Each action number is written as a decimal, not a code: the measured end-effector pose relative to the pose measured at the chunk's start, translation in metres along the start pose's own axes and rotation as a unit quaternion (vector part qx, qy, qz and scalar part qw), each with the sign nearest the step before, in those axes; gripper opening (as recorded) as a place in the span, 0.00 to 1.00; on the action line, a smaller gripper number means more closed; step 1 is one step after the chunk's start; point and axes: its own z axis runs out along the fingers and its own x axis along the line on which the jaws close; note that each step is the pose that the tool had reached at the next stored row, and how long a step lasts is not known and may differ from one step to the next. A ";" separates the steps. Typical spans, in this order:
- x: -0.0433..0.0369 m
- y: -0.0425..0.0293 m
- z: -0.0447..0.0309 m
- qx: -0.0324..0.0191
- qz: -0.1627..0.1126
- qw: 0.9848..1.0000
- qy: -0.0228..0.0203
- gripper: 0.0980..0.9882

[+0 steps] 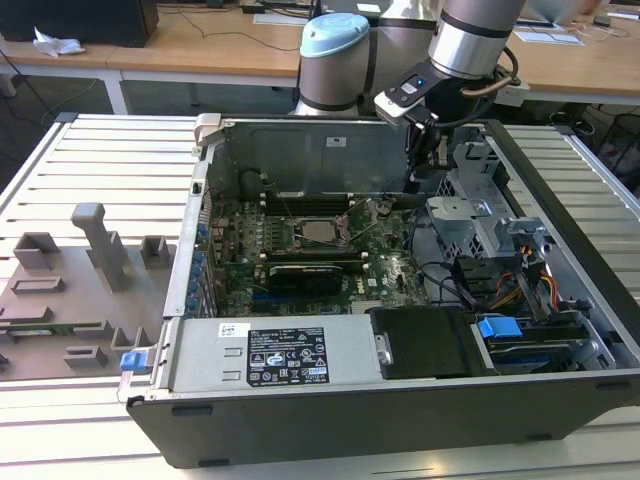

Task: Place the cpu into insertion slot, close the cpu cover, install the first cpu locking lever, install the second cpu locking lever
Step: 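Close the cpu cover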

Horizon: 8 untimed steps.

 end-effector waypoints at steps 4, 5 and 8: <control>0.0001 0.0060 -0.0005 0.000 0.000 1.000 0.000 0.01; 0.0002 0.0082 -0.0007 0.000 0.000 1.000 0.000 0.01; 0.0002 0.0113 -0.0009 0.000 0.000 1.000 0.000 0.01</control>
